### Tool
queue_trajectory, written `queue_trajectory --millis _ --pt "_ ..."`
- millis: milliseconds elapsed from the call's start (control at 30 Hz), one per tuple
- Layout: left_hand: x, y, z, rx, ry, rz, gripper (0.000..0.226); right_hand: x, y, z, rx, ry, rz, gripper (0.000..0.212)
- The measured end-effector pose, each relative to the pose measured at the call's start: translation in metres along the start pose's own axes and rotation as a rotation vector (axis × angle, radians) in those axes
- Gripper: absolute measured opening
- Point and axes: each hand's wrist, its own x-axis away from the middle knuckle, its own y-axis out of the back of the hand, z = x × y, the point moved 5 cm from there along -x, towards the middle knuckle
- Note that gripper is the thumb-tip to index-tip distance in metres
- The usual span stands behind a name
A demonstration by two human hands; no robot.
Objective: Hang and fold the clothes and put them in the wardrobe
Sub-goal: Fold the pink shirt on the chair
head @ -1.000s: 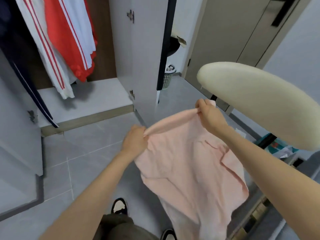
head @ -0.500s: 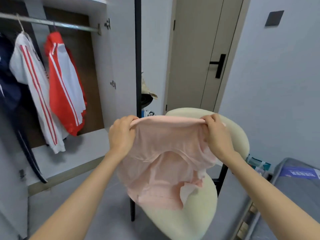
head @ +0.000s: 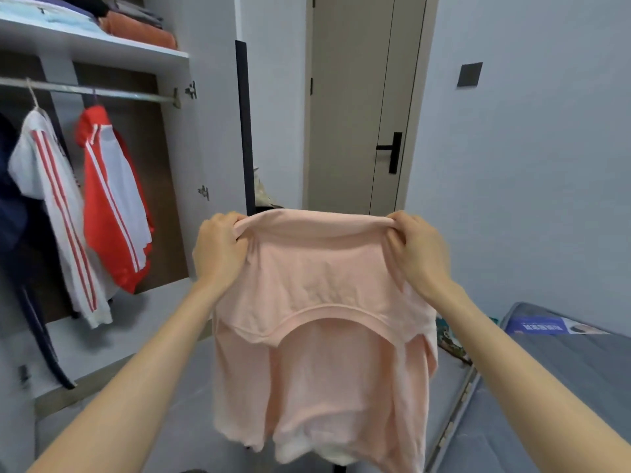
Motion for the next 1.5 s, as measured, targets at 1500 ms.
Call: queue_trajectory --millis 1500 --pt "0.191 -0.252 0.155 -0.527 -0.016 0.9 0.017 0.207 -0.271 -0.185 -0.009 -0.411 0.889 0.022"
